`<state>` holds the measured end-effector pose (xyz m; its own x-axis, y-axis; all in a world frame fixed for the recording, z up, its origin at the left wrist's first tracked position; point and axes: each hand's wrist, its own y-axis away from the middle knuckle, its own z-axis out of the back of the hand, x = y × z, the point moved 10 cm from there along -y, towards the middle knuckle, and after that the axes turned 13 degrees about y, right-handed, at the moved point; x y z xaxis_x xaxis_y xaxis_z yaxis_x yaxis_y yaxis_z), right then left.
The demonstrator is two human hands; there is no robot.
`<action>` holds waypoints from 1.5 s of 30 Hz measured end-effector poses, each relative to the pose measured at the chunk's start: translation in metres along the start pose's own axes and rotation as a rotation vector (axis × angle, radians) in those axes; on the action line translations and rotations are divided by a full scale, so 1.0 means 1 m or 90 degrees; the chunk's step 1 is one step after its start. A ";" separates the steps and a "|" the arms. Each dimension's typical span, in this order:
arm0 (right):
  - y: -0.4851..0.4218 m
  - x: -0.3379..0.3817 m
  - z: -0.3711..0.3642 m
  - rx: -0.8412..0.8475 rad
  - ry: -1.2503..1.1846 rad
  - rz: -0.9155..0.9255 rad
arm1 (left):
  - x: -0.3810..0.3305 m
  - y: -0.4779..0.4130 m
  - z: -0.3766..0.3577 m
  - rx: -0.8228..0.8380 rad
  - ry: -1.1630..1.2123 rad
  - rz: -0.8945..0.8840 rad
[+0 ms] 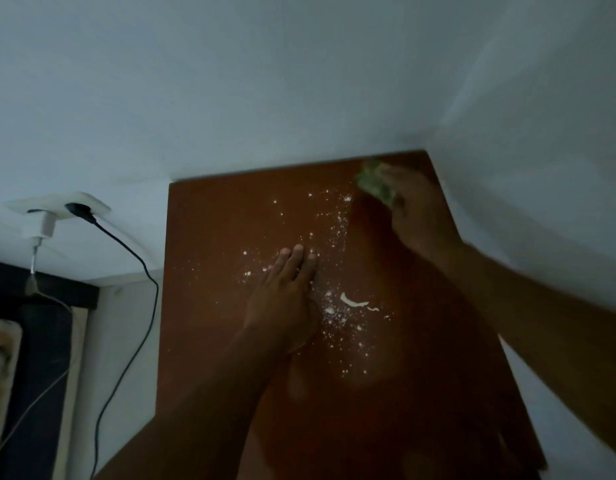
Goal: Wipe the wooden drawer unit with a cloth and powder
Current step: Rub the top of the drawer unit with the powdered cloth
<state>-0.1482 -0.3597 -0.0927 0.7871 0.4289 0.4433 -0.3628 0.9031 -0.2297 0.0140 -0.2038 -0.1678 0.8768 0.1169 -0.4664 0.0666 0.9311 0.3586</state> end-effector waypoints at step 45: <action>-0.063 0.015 -0.088 0.057 0.157 0.030 | 0.040 0.037 0.020 -0.035 0.067 -0.002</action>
<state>-0.0699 -0.4117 -0.1477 0.8623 0.4625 0.2063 -0.4360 0.8852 -0.1621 0.0609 -0.1718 -0.1570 0.8216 0.1465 -0.5510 0.0411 0.9487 0.3135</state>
